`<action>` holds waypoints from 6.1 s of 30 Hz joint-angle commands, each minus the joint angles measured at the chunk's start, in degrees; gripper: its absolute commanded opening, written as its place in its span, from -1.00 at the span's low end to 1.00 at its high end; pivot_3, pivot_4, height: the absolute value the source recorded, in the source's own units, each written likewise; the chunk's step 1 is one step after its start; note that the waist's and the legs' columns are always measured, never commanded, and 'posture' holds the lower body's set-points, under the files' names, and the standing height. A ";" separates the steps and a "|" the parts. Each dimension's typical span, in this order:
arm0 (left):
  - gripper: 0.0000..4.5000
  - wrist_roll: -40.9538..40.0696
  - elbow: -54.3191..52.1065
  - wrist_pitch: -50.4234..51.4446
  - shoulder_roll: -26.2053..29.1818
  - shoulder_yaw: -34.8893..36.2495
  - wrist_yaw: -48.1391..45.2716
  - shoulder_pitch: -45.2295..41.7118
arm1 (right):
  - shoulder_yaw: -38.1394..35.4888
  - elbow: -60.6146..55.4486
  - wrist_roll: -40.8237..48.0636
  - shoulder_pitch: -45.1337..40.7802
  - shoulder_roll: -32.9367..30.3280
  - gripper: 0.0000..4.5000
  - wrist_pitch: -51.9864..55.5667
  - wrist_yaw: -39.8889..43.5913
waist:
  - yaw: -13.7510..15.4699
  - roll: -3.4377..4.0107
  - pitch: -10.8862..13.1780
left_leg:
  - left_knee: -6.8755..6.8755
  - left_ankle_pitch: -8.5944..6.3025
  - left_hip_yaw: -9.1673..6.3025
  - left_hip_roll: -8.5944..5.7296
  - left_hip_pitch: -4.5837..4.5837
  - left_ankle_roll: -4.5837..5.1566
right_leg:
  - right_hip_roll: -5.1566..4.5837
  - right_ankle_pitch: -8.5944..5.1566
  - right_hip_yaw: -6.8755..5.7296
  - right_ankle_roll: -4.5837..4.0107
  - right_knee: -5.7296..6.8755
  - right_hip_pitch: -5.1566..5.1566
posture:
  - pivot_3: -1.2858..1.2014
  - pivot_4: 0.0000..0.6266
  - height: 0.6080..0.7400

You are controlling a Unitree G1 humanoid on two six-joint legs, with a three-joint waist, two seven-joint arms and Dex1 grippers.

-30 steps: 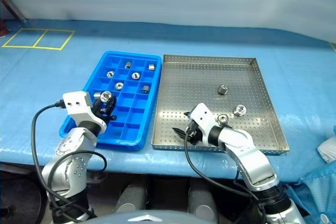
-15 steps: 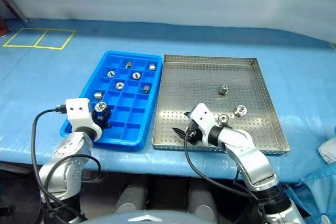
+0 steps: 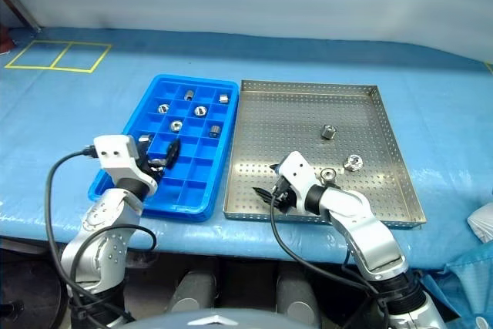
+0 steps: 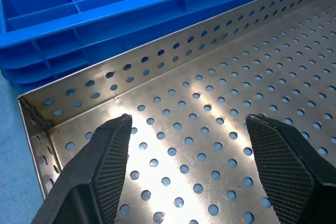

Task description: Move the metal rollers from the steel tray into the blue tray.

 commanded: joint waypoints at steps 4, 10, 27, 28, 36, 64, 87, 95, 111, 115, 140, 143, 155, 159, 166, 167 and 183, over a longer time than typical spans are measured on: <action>0.87 -1.77 -1.73 9.00 7.43 -6.45 -5.61 1.47 | -0.35 -0.89 -0.35 -0.14 0.02 0.62 -1.12 -0.09 | -0.01 0.00 0.00 | 0.00 0.00 0.00 -0.01 -0.02 0.00 | -0.01 0.00 0.01 0.00 -0.02 0.00 | 0.16 -0.52 1.00; 0.87 -2.04 -1.67 11.73 11.14 -10.55 -7.74 0.99 | -0.47 -1.47 -0.66 0.65 0.28 0.62 -1.21 -0.56 | -0.30 0.00 0.00 | 0.00 -0.01 0.01 0.00 -0.04 -0.01 | -0.01 0.00 0.01 0.00 -0.03 -0.04 | 0.14 -0.52 1.00; 0.87 -3.84 -1.12 13.98 15.10 -15.80 -13.64 -1.91 | -1.49 -2.88 -0.68 2.48 0.78 0.62 -1.66 -2.57 | -0.50 0.00 0.00 | -0.02 -0.01 0.02 -0.03 -0.08 -0.01 | -0.06 -0.01 0.01 -0.01 -0.09 -0.05 | 0.10 -0.52 1.00; 0.87 -3.96 -1.12 13.97 15.20 -16.16 -14.11 -2.06 | -1.47 -2.91 -0.71 2.60 0.78 0.62 -1.73 -2.67 | -0.50 0.00 0.00 | -0.02 -0.01 0.02 -0.04 -0.08 -0.01 | -0.07 -0.01 0.01 -0.01 -0.11 -0.04 | 0.10 -0.52 1.00; 0.87 -4.22 -1.34 14.01 16.12 -16.42 -16.26 -2.89 | -1.76 -3.30 -0.71 3.38 0.92 0.62 -1.71 -3.46 | -0.59 0.00 0.00 | -0.02 -0.01 0.02 -0.04 -0.09 -0.02 | -0.07 0.00 0.01 0.00 -0.10 -0.04 | 0.09 -0.52 1.00; 0.87 -10.49 4.67 -3.24 13.27 -25.29 -31.74 -11.02 | -11.59 -4.12 -9.63 -2.07 3.26 0.62 17.91 -23.28 | -2.62 0.01 -0.01 | -0.05 -0.01 0.11 -0.04 -0.06 0.00 | -0.04 0.00 0.09 0.00 -0.06 -0.05 | 0.04 -0.52 1.00; 0.87 -8.22 9.46 -5.82 12.13 -29.92 -34.72 -11.68 | -15.25 -11.73 -6.07 3.11 8.44 0.62 24.35 -23.94 | -5.34 0.05 -0.02 | 0.00 -0.02 0.17 -0.02 0.01 0.02 | -0.01 0.00 0.18 0.01 0.01 -0.04 | -0.01 -0.52 1.00; 0.87 -7.40 9.58 -5.66 12.14 -29.59 -33.95 -11.64 | -15.19 -8.93 -3.44 2.32 11.22 0.62 23.90 -23.03 | -5.26 0.05 -0.02 | -0.01 -0.02 0.17 -0.02 0.00 0.02 | -0.01 0.00 0.18 0.01 0.00 -0.05 | 0.01 -0.52 1.00; 0.87 -6.86 8.91 -5.33 13.02 -28.90 -33.39 -10.56 | -14.80 -7.53 -1.37 2.15 11.99 0.62 23.23 -22.51 | -5.18 0.05 -0.02 | -0.02 -0.02 0.16 -0.02 -0.01 0.02 | -0.01 0.00 0.18 0.01 0.00 -0.05 | 0.02 -0.52 1.00; 0.87 -5.61 8.28 -4.97 14.56 -28.07 -32.44 -10.57 | -14.84 -8.60 -0.64 2.33 11.31 0.62 23.06 -21.67 | -5.19 0.05 -0.02 | -0.02 -0.02 0.16 -0.02 -0.01 0.02 | -0.01 0.00 0.18 0.01 0.00 -0.06 | 0.02 -0.52 1.00; 0.87 -1.32 6.26 -2.37 16.43 -24.63 -24.29 -10.78 | -8.08 12.46 2.23 -10.96 17.70 0.62 8.76 -16.30 | -4.69 0.04 -0.01 | -0.15 -0.02 0.11 0.00 0.00 0.03 | 0.03 0.00 0.14 0.00 -0.03 -0.05 | 0.08 -0.52 1.00; 0.87 -1.33 5.86 -2.23 16.79 -24.58 -24.35 -10.10 | -7.87 14.97 2.31 -11.91 18.25 0.62 7.64 -15.92 | -4.49 0.04 -0.01 | -0.17 -0.02 0.09 0.00 -0.01 0.03 | 0.03 0.00 0.13 0.00 -0.04 -0.06 | 0.09 -0.52 1.00; 0.88 -1.23 5.77 -1.86 16.77 -23.92 -23.34 -9.37 | -7.45 20.46 2.21 -13.03 20.52 0.45 6.78 -15.70 | -3.85 0.05 -0.01 | -0.16 -0.02 0.08 0.01 0.02 0.03 | 0.05 0.00 0.13 -0.01 0.01 -0.05 | 0.10 -0.52 1.00; 0.88 -1.15 5.66 -1.82 17.12 -23.82 -23.31 -8.92 | -7.42 19.07 2.37 -12.60 20.27 -0.08 6.72 -15.31 | -3.48 0.05 -0.01 | -0.14 -0.02 0.09 0.01 0.02 0.03 | 0.05 0.00 0.13 0.00 0.02 -0.05 | 0.10 -0.52 1.00; 0.88 -1.40 3.72 -1.25 17.72 -23.33 -23.10 -7.39 | -6.43 14.50 2.20 -12.33 18.28 -0.18 7.55 -14.96 | -3.38 0.07 0.00 | -0.14 -0.02 0.08 0.01 0.02 0.03 | 0.05 -0.01 0.13 -0.01 0.03 -0.06 | 0.13 -0.52 1.00; 0.88 -1.74 2.79 -0.93 17.78 -22.98 -22.94 -6.81 | -6.30 13.31 2.56 -12.70 17.93 -0.18 7.93 -14.57 | -3.38 0.08 0.00 | -0.15 -0.02 0.08 0.01 0.02 0.03 | 0.05 -0.01 0.13 -0.01 0.04 -0.06 | 0.13 -0.52 1.00; 0.88 0.52 -11.28 1.95 14.61 -14.02 -9.20 5.85 | 2.06 23.83 2.02 -28.78 20.75 -0.18 3.81 -4.95 | 1.02 0.13 0.04 | -0.20 -0.02 -0.03 0.08 0.03 0.03 | 0.09 -0.06 -0.04 -0.12 0.03 -0.06 | 0.32 -0.52 1.00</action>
